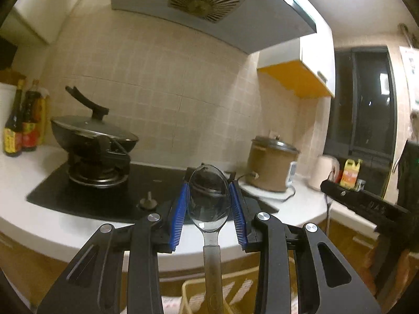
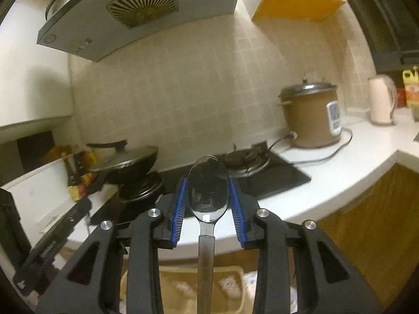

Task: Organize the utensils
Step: 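Lift both clear spoons over the tan basket and open the left tool, then open the right tool to drop its clear spoon into the basket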

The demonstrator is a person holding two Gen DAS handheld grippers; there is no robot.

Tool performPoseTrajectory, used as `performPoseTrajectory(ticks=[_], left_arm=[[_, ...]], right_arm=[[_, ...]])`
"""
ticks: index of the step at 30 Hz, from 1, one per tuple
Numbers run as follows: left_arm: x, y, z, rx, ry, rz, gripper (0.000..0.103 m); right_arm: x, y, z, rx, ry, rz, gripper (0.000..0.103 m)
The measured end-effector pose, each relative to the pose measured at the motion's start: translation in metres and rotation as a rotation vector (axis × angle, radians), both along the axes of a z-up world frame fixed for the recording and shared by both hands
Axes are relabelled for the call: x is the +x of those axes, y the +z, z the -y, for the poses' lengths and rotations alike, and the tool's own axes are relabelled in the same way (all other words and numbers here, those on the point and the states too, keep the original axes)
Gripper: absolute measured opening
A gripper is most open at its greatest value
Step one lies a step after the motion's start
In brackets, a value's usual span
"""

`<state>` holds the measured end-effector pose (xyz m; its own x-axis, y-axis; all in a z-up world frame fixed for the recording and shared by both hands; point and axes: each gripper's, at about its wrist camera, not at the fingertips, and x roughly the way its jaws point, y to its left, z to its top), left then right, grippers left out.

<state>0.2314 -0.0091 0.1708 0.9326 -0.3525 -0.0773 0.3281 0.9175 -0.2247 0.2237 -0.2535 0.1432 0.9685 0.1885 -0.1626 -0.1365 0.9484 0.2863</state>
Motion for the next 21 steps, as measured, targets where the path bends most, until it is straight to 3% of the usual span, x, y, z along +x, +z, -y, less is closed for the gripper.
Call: performPoseTrajectory(ticks=[6,16,19,21], left_arm=[[0.018,-0.018,0.01,0.029,0.013,0.015,0.031],[0.019,-0.044,0.008,0.039,0.045,-0.001,0.032],[0.013,-0.045,0.004,0.031,0.031,-0.023,0.046],[0.007,-0.045,0.0,0.032,0.022,-0.033,0.047]], right_arm=[[0.019,-0.024,-0.007,-0.073,-0.044,0.02,0.029],[0.017,-0.051,-0.007,-0.072,-0.034,0.008,0.03],[0.007,-0.055,-0.009,-0.086,-0.023,-0.007,0.03],[0.0,-0.056,-0.009,-0.089,-0.006,-0.022,0.03]])
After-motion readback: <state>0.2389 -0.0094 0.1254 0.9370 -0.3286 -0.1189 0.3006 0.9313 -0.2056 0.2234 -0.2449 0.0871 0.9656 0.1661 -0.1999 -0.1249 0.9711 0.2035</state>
